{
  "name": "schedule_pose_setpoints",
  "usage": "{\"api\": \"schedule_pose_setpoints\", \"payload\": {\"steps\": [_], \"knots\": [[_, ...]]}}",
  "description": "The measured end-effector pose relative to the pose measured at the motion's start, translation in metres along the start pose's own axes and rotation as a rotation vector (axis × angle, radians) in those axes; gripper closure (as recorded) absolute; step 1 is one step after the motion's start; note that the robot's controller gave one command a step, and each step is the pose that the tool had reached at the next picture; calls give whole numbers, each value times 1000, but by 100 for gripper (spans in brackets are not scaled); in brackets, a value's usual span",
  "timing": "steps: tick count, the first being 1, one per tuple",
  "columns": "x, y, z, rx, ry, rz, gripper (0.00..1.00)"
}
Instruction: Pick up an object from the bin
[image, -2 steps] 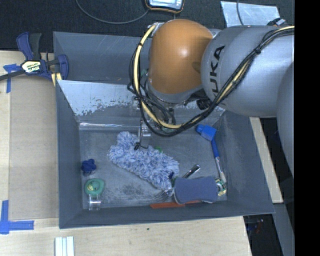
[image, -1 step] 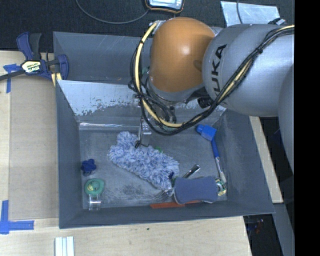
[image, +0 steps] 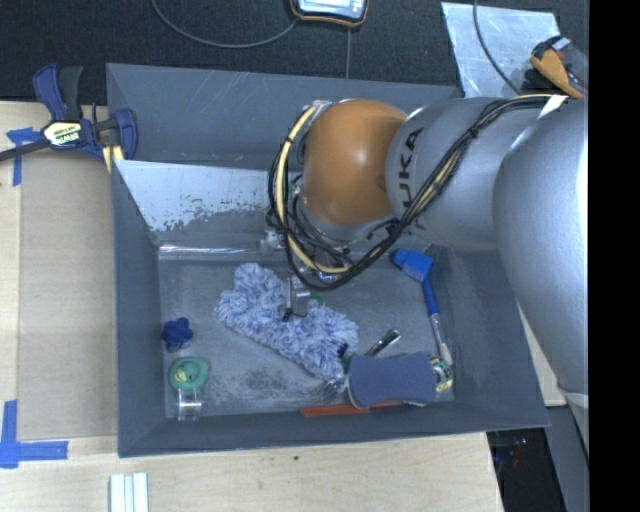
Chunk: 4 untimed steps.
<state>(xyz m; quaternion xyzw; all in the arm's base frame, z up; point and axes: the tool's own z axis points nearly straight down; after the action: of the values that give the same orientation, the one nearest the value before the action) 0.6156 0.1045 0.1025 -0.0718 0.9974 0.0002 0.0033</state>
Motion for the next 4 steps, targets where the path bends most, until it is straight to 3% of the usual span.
{"api": "schedule_pose_setpoints", "payload": {"steps": [1, 2, 3, 4], "knots": [[11, -22, 30, -5, -12, 173, 0], [19, -5, 29, 0, -6, -435, 0], [14, -16, 29, -3, -11, -90, 0], [15, -6, 27, 0, -20, -527, 100]]}}
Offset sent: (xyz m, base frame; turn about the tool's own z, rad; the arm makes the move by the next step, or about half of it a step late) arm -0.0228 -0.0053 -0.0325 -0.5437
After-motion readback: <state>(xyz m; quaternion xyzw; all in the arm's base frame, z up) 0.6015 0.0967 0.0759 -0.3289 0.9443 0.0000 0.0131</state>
